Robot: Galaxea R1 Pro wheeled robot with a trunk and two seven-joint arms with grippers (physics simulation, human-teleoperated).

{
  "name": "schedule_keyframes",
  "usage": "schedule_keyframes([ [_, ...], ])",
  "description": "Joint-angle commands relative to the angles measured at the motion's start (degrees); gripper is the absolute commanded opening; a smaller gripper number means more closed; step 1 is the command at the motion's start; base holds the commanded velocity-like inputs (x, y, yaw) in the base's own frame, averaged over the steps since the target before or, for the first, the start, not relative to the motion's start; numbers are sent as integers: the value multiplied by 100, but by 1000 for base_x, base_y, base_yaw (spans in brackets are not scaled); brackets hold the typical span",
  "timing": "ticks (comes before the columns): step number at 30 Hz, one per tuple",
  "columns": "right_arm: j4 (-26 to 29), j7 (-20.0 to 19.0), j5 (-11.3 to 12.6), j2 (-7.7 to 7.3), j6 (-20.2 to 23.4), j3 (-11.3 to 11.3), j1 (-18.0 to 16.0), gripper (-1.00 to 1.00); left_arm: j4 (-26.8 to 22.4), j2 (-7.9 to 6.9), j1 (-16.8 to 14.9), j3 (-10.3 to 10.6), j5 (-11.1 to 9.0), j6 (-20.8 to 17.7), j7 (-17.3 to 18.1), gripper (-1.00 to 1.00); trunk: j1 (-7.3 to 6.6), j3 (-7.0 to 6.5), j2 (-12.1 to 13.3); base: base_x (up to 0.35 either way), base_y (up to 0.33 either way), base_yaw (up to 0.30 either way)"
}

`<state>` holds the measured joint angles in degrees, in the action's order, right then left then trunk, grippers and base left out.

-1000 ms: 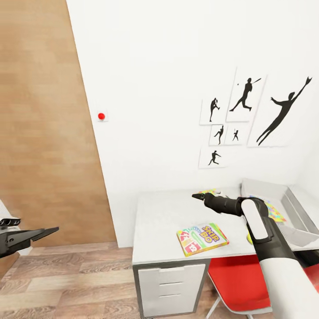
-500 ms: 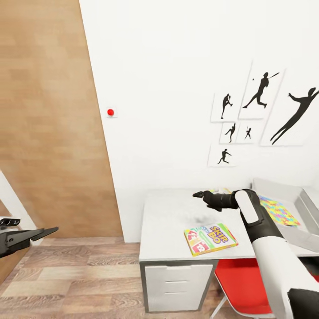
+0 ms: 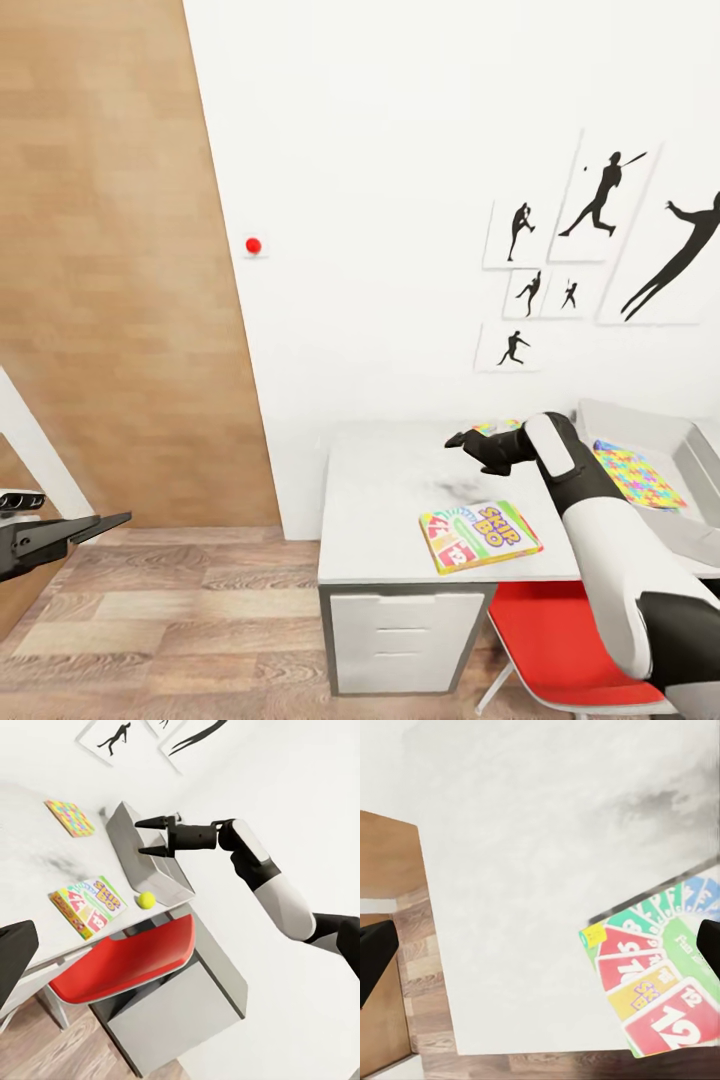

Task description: Put all the toys in the child's room - the three board games (two on the bed and one on the table), the two jigsaw puzzles on the table, and the tennis ball on the table - inside the toy box on the table in the child's room.

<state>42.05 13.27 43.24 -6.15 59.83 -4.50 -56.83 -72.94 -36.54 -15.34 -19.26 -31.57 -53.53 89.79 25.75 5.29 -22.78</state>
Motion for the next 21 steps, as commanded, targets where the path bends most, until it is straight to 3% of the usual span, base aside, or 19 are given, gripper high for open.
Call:
schedule_keyframes([
  [1,-6,87,61,6,17,-7,-14,100,-1,-2,-5,1,2,-61,21,100,4,16,-13,0,0,27],
  [10,-46,193,55,21,-6,-7,-47,100,110,-72,-5,-1,0,-56,21,100,4,39,-13,0,7,-3],
  [21,-77,218,45,-30,-38,-7,-70,100,311,-188,-5,-119,2,-42,21,100,4,116,-13,0,139,-103],
])
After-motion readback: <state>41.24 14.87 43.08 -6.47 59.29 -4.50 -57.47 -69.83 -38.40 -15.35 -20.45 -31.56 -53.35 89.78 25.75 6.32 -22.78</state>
